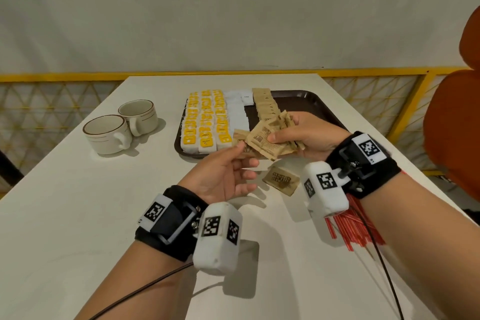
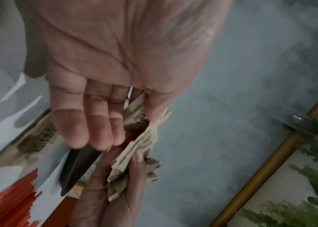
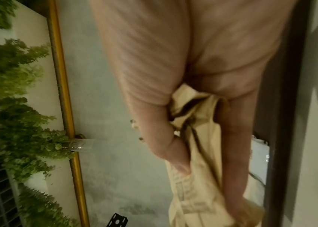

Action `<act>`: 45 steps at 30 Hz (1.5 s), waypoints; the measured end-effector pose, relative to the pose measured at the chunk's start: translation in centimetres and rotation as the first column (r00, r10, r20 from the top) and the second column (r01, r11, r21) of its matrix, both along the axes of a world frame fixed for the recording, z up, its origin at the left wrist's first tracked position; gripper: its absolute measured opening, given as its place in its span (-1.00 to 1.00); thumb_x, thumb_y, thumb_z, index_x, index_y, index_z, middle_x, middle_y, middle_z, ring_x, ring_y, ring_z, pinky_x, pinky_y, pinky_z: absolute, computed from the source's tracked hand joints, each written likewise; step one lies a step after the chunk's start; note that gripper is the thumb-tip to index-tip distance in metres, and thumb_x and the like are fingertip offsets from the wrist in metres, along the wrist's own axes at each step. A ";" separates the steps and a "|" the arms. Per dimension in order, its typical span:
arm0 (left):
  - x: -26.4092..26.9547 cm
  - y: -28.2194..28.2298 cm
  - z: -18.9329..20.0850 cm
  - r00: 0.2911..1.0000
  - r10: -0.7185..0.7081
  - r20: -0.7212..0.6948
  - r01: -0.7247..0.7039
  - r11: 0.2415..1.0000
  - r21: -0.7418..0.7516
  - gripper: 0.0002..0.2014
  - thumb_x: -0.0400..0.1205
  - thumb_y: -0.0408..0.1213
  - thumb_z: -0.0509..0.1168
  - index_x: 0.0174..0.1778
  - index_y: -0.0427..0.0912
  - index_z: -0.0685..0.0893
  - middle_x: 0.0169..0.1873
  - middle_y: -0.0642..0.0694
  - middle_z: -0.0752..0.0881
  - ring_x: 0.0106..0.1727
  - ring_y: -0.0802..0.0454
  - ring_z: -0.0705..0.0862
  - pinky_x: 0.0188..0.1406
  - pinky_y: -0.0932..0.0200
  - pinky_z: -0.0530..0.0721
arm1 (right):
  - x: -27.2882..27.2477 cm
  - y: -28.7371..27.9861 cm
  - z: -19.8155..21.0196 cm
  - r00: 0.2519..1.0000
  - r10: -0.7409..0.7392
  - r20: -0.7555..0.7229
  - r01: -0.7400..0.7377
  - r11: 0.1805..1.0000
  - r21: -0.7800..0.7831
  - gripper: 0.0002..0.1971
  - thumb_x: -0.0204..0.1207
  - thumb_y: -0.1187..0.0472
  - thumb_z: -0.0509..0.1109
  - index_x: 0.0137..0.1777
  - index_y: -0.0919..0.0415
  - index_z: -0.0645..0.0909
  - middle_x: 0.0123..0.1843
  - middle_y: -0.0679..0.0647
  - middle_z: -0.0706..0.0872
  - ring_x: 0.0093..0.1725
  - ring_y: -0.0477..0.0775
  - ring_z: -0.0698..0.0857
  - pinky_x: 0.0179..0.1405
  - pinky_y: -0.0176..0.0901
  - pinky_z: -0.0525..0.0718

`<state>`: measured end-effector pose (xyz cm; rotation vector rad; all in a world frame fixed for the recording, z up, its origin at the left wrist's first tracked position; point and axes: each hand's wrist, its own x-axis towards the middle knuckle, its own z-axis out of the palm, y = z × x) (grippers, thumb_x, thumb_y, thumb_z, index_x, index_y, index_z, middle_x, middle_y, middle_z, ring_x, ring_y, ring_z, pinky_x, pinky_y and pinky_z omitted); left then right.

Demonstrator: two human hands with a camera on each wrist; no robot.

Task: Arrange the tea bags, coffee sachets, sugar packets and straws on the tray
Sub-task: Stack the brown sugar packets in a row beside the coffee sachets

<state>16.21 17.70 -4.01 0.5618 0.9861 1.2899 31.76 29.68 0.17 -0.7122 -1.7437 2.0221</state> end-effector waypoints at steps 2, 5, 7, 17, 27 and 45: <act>-0.1 0.0 -0.1 1.000 0.021 -0.012 -0.021 1.000 -0.017 -0.73 0.66 -0.09 0.19 0.12 -0.20 0.61 -0.29 -0.09 0.66 -0.34 0.06 0.58 -0.43 0.15 0.72 | -0.2 -0.1 -0.7 0.999 -0.042 -0.018 0.042 0.999 -0.028 -0.73 0.33 0.49 0.41 0.05 0.38 0.65 -0.05 0.30 0.79 -0.16 0.13 0.82 -0.23 -0.07 0.81; -0.2 0.1 -0.4 0.998 0.053 -0.028 -0.053 0.998 -0.019 -0.75 0.69 -0.15 0.17 0.14 -0.20 0.63 -0.23 -0.11 0.65 -0.29 0.05 0.57 -0.36 0.16 0.69 | -0.1 -0.4 -2.5 0.991 -0.107 -0.081 0.096 0.987 -0.129 -0.61 0.26 0.48 0.43 0.13 0.44 0.62 0.02 0.36 0.78 -0.10 0.19 0.82 -0.01 0.06 0.79; -0.1 0.3 -0.5 0.992 0.106 -0.065 -0.106 0.994 -0.003 -0.78 0.69 -0.21 0.17 0.13 -0.19 0.64 -0.15 -0.13 0.69 -0.27 0.04 0.60 -0.29 0.14 0.62 | 0.0 -0.6 -3.2 0.986 -0.137 -0.093 0.120 0.978 -0.172 -0.56 0.28 0.49 0.43 0.21 0.50 0.57 0.05 0.40 0.77 -0.07 0.24 0.81 0.07 0.14 0.74; 0.4 0.2 -0.7 1.000 0.019 -0.018 -0.018 0.998 0.054 -0.73 0.73 -0.28 0.12 0.22 -0.32 0.61 0.04 -0.32 0.74 0.02 -0.16 0.74 -0.12 0.06 0.80 | -0.2 -2.3 -3.8 0.988 -0.150 -0.034 0.151 0.988 0.031 -0.77 0.42 0.57 0.41 0.07 0.45 0.60 -0.14 0.25 0.80 -0.22 0.11 0.81 -0.18 -0.05 0.81; 0.3 0.6 -1.3 0.977 0.154 -0.146 -0.139 0.984 0.108 -0.86 0.62 -0.34 0.31 0.02 -0.33 0.68 -0.13 -0.28 0.77 -0.23 -0.06 0.73 -0.39 0.29 0.72 | -0.2 -2.4 -3.8 0.969 -0.237 -0.062 0.242 0.967 0.081 -0.78 0.34 0.55 0.51 -0.08 0.33 0.63 -0.19 0.23 0.81 -0.23 0.13 0.82 -0.27 -0.05 0.81; 0.4 0.0 -0.3 0.973 0.097 0.212 -0.077 0.992 -0.098 -0.83 0.66 -0.47 0.13 -0.08 -0.39 0.62 -0.43 -0.23 0.71 -0.52 0.05 0.70 -0.55 0.27 0.70 | 0.0 -2.9 -3.6 0.986 -0.037 -0.162 0.087 0.946 0.311 -0.65 0.16 0.41 0.61 -0.04 0.29 0.68 -0.08 0.19 0.82 -0.10 0.08 0.79 -0.02 -0.09 0.77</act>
